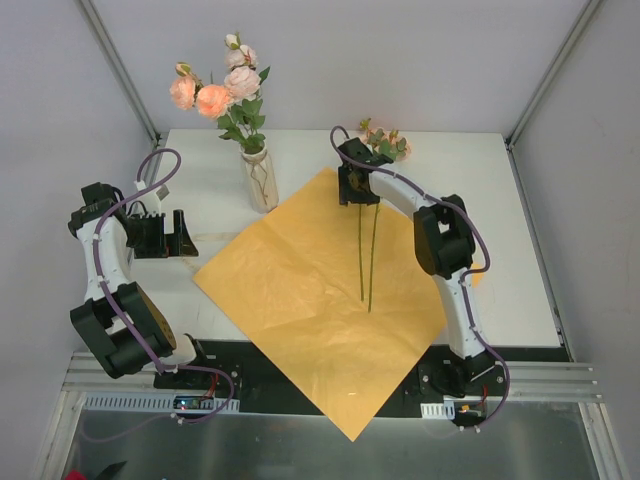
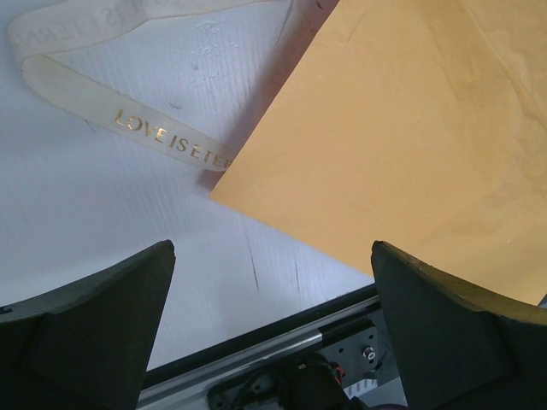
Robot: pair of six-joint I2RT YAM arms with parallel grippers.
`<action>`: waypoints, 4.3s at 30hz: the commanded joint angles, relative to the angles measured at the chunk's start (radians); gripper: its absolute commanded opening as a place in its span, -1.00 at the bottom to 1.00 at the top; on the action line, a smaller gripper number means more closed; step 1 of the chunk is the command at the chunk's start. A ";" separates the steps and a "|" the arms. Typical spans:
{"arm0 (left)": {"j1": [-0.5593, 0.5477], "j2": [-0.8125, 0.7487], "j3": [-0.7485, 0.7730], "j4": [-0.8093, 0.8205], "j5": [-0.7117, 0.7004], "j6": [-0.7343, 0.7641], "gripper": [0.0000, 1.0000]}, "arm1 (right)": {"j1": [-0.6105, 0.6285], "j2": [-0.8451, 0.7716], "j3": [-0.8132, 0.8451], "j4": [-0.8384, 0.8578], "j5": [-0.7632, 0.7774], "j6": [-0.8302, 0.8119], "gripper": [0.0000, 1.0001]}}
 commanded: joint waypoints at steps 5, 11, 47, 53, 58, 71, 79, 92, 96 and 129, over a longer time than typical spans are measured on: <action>0.011 -0.017 -0.005 -0.029 0.032 0.032 0.98 | -0.035 0.129 0.191 -0.116 -0.040 0.056 0.11; 0.011 -0.014 -0.017 -0.027 0.022 0.046 0.98 | -0.039 0.137 0.171 -0.112 -0.043 0.062 -0.22; 0.042 0.037 0.036 -0.058 0.101 0.011 0.98 | 0.191 -0.515 0.013 0.922 -0.146 -0.028 -0.98; 0.059 0.029 0.035 -0.064 0.092 0.028 0.98 | 0.261 -0.541 -0.105 1.300 -0.175 -0.097 -0.98; 0.068 0.030 0.047 -0.078 0.101 0.029 0.98 | 0.291 -0.416 -0.072 1.709 -0.244 -0.161 -0.99; 0.139 0.020 0.107 -0.153 0.100 0.100 0.98 | 0.281 -0.050 0.544 1.764 -0.258 -0.215 -0.99; 0.146 0.087 0.208 -0.220 0.133 0.141 0.98 | 0.263 0.069 0.596 1.939 -0.183 -0.169 -0.99; 0.148 0.113 0.242 -0.272 0.167 0.199 0.98 | 0.199 -0.435 -0.561 2.061 0.004 -0.094 -0.99; 0.145 0.076 0.221 -0.272 0.175 0.232 0.98 | 0.221 -0.623 -0.879 1.964 0.053 -0.072 -0.99; 0.146 -0.008 0.152 -0.271 0.219 0.284 0.98 | 0.137 -0.576 -0.802 0.315 0.066 -0.014 0.27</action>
